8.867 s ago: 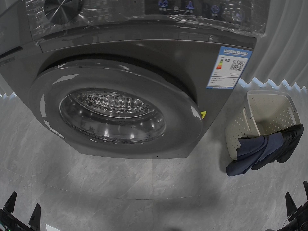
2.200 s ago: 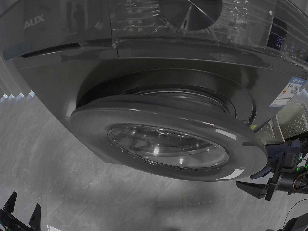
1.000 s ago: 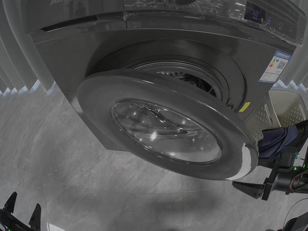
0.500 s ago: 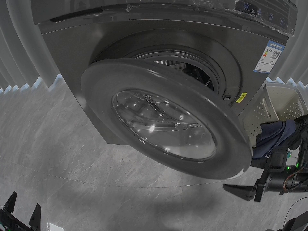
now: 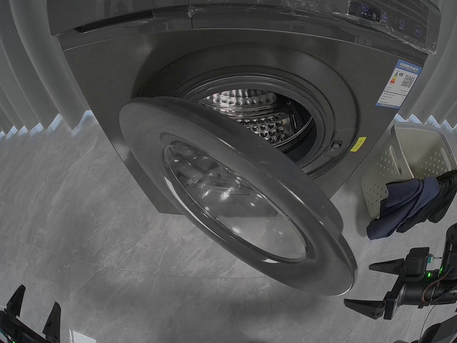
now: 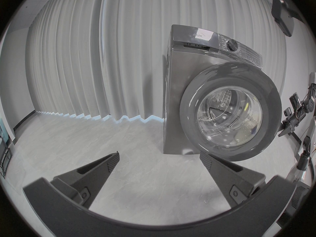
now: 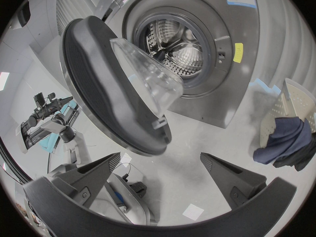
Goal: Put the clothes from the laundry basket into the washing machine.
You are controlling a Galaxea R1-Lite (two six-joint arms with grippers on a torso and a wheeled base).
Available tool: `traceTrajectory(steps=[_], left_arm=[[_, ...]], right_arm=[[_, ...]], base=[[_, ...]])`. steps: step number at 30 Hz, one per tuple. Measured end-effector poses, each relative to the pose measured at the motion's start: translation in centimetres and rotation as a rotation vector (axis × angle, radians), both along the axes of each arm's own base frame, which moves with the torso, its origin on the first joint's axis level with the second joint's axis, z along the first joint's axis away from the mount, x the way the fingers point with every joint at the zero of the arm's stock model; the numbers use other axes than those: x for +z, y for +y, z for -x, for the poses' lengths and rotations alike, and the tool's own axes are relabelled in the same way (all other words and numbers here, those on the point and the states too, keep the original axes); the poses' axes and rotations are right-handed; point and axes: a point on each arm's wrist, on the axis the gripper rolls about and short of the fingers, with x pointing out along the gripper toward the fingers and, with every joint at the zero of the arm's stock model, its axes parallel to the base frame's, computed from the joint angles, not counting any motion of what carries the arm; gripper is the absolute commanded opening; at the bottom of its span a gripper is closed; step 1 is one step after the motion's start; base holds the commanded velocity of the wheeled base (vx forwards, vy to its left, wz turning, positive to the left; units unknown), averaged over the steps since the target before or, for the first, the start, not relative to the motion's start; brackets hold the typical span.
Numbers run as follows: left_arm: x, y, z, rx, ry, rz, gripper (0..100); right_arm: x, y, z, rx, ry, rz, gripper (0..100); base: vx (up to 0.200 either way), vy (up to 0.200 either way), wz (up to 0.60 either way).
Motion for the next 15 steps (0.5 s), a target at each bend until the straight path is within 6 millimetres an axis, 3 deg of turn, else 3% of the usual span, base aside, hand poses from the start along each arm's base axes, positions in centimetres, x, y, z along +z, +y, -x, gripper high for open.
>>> traceTrajectory(steps=[7, 15], left_arm=[[0.0, 0.0, 0.0, -0.001, 0.0, -0.001, 100], [0.0, 0.0, 0.0, -0.001, 0.0, -0.001, 100]], right_arm=[[0.1, -1.0, -0.9, -0.097, -0.007, 0.002, 100], [2.0, 0.1, -3.7, -0.11, -0.037, -0.023, 100]], base=[[0.0, 0.0, 0.0], [0.0, 0.0, 0.0]])
